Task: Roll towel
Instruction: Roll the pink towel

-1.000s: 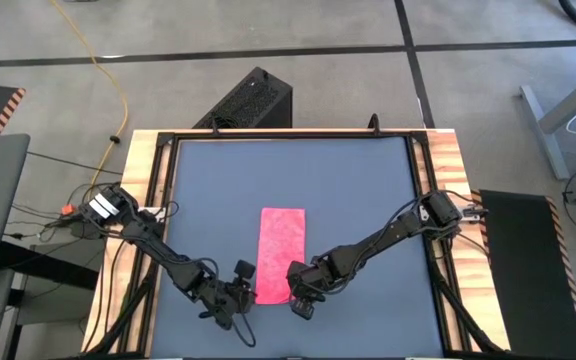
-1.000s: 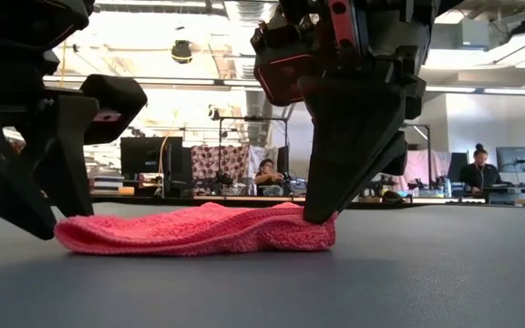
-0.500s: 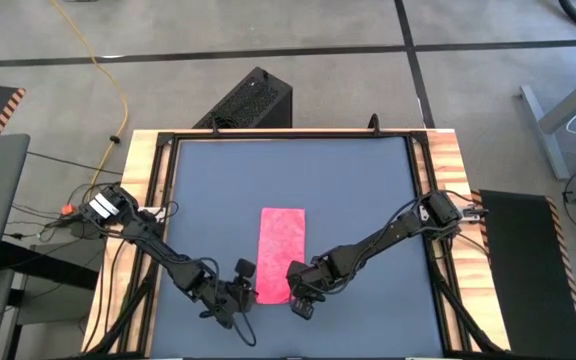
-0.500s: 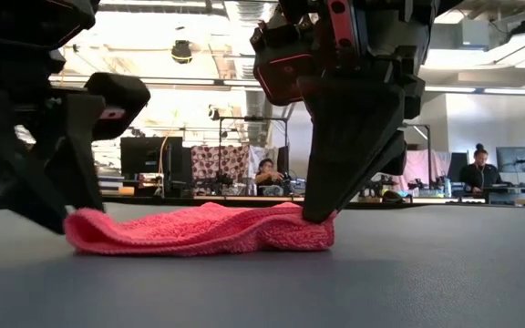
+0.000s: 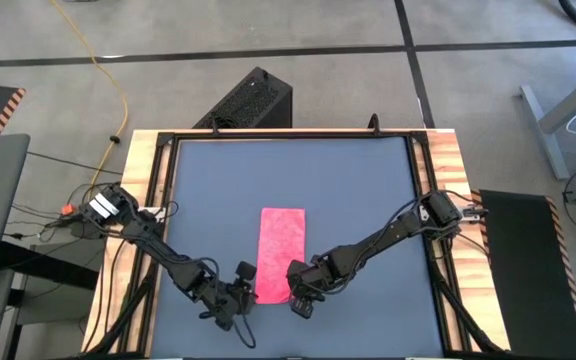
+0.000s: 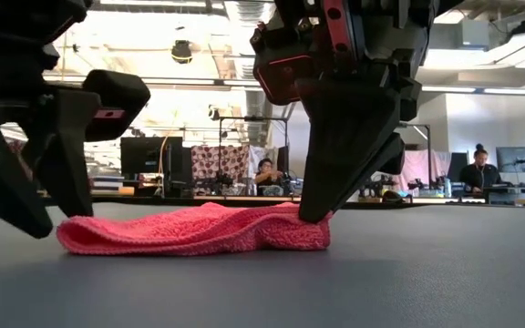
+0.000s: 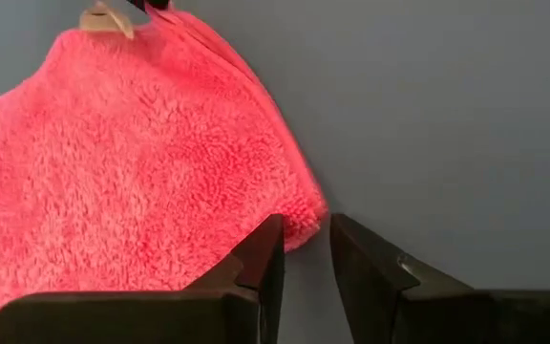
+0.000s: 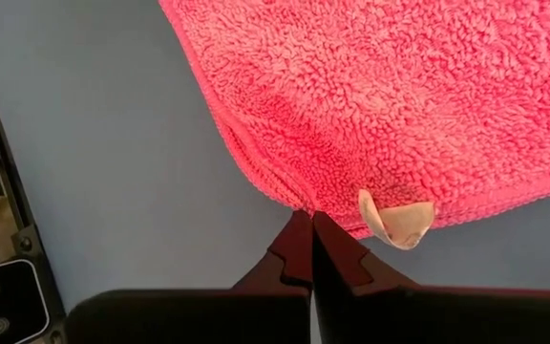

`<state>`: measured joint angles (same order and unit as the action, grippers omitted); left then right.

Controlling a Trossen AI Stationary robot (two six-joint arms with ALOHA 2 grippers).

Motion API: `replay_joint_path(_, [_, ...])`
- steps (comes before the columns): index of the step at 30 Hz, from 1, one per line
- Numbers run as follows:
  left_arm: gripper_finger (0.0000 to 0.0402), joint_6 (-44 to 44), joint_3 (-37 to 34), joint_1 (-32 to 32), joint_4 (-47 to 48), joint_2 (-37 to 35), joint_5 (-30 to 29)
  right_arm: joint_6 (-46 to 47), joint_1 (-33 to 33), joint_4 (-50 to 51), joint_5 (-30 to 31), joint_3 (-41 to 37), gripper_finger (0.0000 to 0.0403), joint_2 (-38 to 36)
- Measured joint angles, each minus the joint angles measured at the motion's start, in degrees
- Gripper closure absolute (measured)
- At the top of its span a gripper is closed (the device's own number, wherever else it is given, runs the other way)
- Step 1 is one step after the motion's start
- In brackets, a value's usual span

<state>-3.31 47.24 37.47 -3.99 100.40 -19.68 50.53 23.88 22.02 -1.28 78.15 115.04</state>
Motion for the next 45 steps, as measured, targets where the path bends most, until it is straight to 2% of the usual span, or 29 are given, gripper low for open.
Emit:
replay_joint_path(5, [0.0328, -1.86, -0.51, -0.61, -0.19, 0.0, 0.39, 0.03, 0.0, 0.0, 0.02, 0.0, 0.0385, 0.0])
replay_joint_path(11, [0.0392, -4.29, -0.55, -0.57, 0.02, 0.0, 1.27, 0.45, 0.0, 0.02, 0.02, 0.0, 0.0385, 0.0])
replay_joint_path(23, [0.0399, -2.85, -0.55, -0.24, -0.96, 0.0, 0.81, 0.45, 0.0, 0.52, -0.02, 0.0, 0.0385, 0.0])
replay_joint_path(26, [0.0385, -4.54, -0.55, -0.24, -1.01, 0.0, 3.06, 0.47, 0.0, 1.03, -0.04, 0.0, 0.0385, 0.0])
replay_joint_path(30, [0.0338, -7.02, -0.55, -0.22, -0.94, 0.0, 5.35, 0.41, 0.0, 1.09, -0.04, 0.0, 0.0385, 0.0])
replay_joint_path(36, [0.0268, -5.05, -0.29, 0.42, -0.9, 0.0, 1.52, 0.47, 0.0, 1.11, 0.33, 0.0, 0.0385, 0.0])
replay_joint_path(39, [0.0257, -3.13, -0.15, 0.7, -1.29, 0.0, -0.85, 0.48, 0.0, 1.09, 0.42, 0.0, 0.0385, 0.0])
replay_joint_path(45, [0.0255, -1.87, -0.15, 0.7, -1.31, 0.0, -1.47, 0.93, 0.02, 1.09, 0.59, 0.0, 0.0385, 0.0])
